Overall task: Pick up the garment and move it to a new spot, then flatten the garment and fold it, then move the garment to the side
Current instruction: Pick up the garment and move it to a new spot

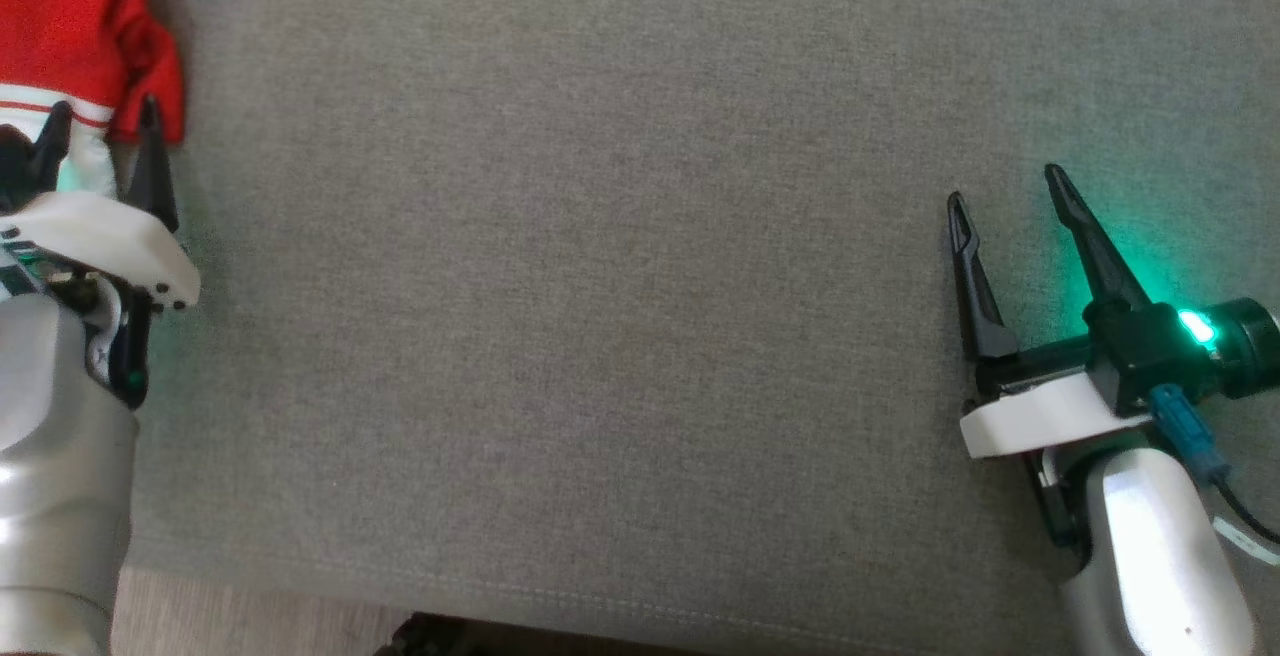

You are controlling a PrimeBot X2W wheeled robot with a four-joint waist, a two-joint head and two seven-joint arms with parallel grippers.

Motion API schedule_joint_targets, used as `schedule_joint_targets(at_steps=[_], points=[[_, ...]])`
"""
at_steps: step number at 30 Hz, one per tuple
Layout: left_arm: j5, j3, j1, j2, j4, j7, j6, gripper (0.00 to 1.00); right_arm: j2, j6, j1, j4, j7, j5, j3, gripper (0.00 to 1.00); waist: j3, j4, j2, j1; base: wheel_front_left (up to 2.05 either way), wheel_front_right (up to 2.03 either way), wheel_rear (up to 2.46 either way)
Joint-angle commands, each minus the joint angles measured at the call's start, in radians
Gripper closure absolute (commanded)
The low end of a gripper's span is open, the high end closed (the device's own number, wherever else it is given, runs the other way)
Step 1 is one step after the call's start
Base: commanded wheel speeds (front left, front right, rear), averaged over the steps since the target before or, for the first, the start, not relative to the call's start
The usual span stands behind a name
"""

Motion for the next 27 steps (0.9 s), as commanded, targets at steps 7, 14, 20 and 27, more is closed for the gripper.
schedule_joint_targets(at_steps=[7, 14, 20, 27], points=[[0.002, 0.028, -0.094, 0.078, 0.112, -0.034, 0.042, 0.49, -0.004, 0.008, -0.029, -0.043, -0.002, -0.011, 0.022, 0.00, 0.041, -0.019, 0.0000, -0.0001, 0.00, 0.00, 0.00], [0.011, 0.024, -0.135, 0.108, 0.155, -0.102, 0.054, 1.00, -0.004, 0.008, -0.034, -0.023, -0.017, 0.006, 0.018, 0.00, 0.018, -0.023, 0.0000, -0.0001, 0.00, 0.00, 0.00], [0.060, -0.019, -0.186, 0.165, 0.121, -0.158, 0.049, 1.00, -0.004, 0.008, -0.026, 0.024, -0.046, 0.042, 0.020, 0.00, -0.074, -0.020, 0.0000, -0.0001, 0.00, 0.00, 0.00], [0.116, -0.089, -0.255, 0.202, 0.016, -0.156, 0.031, 1.00, -0.004, 0.008, 0.004, 0.092, -0.079, 0.098, 0.018, 0.00, -0.211, -0.036, 0.0000, -0.0001, 0.00, 0.00, 0.00]])
